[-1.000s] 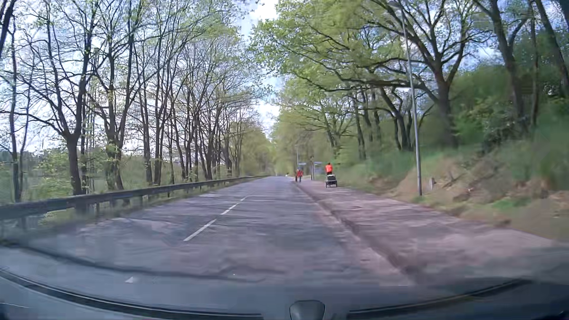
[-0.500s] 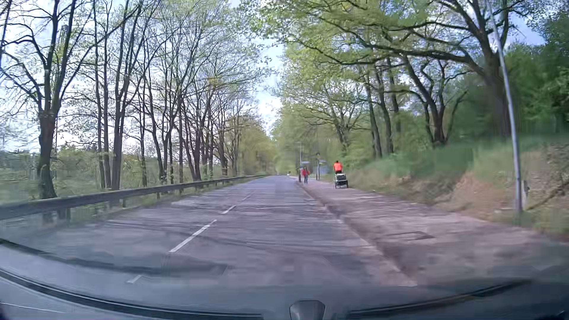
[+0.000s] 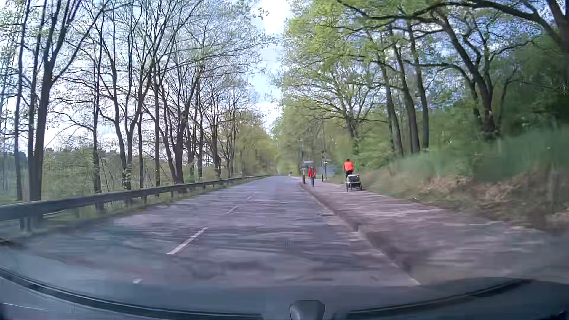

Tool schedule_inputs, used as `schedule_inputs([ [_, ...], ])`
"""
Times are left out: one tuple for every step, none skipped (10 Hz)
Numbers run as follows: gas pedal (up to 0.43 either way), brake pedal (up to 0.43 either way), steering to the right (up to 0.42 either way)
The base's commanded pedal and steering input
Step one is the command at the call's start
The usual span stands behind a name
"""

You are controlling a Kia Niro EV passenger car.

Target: Follow the waypoints while adhering to traffic rules and regulations

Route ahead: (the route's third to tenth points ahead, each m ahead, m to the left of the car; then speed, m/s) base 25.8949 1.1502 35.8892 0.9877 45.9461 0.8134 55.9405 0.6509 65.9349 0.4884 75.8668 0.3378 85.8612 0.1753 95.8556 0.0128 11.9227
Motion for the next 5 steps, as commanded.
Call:
schedule_inputs([
  [0.098, 0.0, -0.004],
  [0.098, 0.0, -0.002],
  [0.098, 0.0, -0.002],
  [0.098, 0.0, -0.002],
  [0.098, 0.0, -0.003],
])
